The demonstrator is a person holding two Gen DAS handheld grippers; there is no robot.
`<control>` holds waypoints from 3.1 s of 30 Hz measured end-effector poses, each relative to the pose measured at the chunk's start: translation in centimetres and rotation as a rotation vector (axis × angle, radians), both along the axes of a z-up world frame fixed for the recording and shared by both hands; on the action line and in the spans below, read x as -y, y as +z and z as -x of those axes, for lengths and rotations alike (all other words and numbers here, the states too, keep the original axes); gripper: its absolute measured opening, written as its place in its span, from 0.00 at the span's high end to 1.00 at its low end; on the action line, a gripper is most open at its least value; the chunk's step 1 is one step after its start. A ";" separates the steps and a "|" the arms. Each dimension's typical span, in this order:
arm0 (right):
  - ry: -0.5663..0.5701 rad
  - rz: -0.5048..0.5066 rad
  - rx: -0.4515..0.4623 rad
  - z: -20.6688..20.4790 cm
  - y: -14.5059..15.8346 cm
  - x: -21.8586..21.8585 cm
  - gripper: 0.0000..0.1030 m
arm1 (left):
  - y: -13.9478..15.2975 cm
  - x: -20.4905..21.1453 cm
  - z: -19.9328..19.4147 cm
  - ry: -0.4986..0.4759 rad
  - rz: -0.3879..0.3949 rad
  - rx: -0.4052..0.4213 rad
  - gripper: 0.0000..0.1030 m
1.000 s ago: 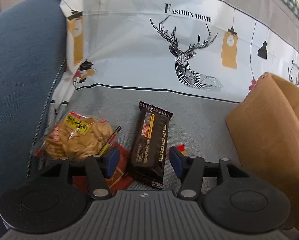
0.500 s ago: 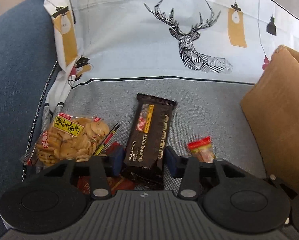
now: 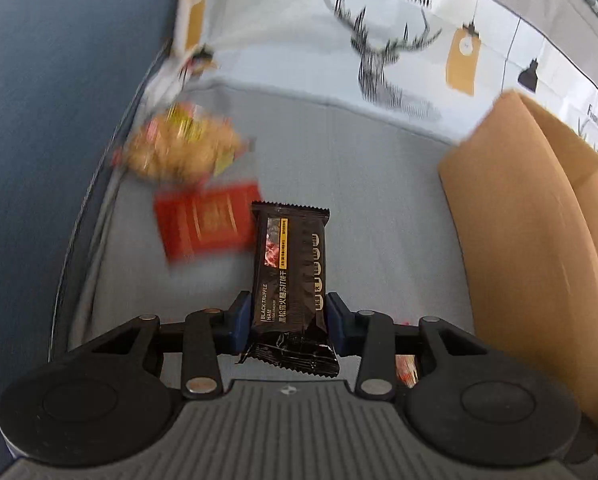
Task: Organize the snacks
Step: 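Grasp the dark brown chocolate bar with the left gripper while the right grasps the red-wrapped candy, then lift and carry the chocolate bar and red candy with both grippers over the box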
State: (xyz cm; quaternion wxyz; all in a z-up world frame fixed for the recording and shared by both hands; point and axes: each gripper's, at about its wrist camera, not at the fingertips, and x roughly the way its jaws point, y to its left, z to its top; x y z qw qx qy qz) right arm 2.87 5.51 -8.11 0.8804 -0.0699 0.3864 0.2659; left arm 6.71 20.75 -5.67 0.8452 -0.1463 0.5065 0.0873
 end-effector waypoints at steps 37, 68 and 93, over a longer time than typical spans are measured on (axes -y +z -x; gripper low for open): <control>0.058 -0.021 -0.036 4.9 0.7 0.8 0.78 | -1.7 2.0 1.9 -0.001 -0.056 -0.139 0.28; 0.067 -0.030 -0.013 5.4 1.2 1.4 0.79 | -1.9 2.6 1.8 -0.040 -0.125 -0.148 0.40; 0.002 -0.228 0.371 6.3 13.9 8.2 0.85 | 7.0 2.3 4.0 0.099 -0.148 0.208 0.58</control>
